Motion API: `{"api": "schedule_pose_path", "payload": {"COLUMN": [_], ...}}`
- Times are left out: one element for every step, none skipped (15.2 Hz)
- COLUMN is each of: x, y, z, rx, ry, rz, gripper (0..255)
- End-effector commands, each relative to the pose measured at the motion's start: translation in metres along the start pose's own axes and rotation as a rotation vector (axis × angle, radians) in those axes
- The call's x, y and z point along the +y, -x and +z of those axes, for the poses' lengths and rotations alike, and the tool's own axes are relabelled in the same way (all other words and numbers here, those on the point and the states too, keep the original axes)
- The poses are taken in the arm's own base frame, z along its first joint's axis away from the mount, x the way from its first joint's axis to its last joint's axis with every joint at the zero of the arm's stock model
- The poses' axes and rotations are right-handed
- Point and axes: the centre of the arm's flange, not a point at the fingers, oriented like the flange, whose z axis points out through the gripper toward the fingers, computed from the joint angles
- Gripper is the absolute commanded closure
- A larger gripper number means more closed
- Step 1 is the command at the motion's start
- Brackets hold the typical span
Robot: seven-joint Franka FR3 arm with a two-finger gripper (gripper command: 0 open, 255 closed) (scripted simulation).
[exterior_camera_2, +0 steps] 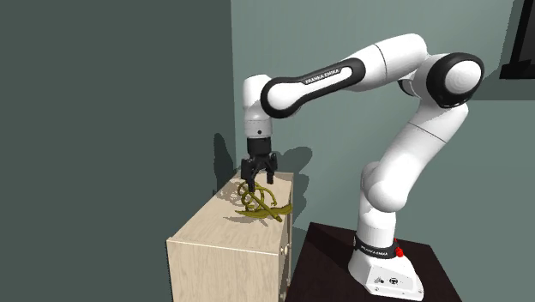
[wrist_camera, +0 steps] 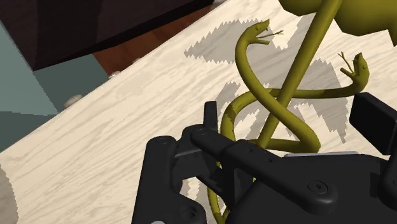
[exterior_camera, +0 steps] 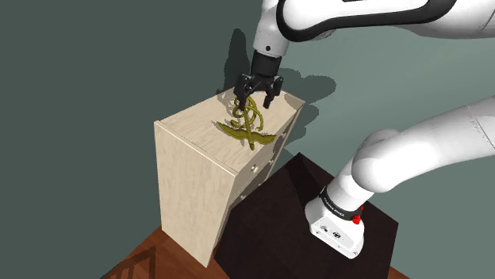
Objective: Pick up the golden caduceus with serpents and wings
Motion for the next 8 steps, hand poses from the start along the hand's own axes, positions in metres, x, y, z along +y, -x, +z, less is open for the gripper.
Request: {"api": "schedule_pose_path", "payload": {"x": [-0.002,-0.002,-0.002,-0.002,-0.002,-0.001,-0.001,-0.001], "y": [-0.003,-0.004,-0.004,-0.005,-0.005,-0.005,-0.005,-0.005], "z": [0.009,0.015,0.020,0.025,0.030,0.033,0.033,0.033], "rx": [-0.001,-0.001,-0.001,-0.001,-0.001,-0.001,-0.001,-0.001], "ry": [-0.002,-0.002,-0.002,-0.002,-0.002,-0.002,-0.002,-0.002], "rz": [0.006,0.006,0.006,0.006,0.006,0.006,0.006,0.006], "gripper": [0,0,0,0,0,0,0,0]}}
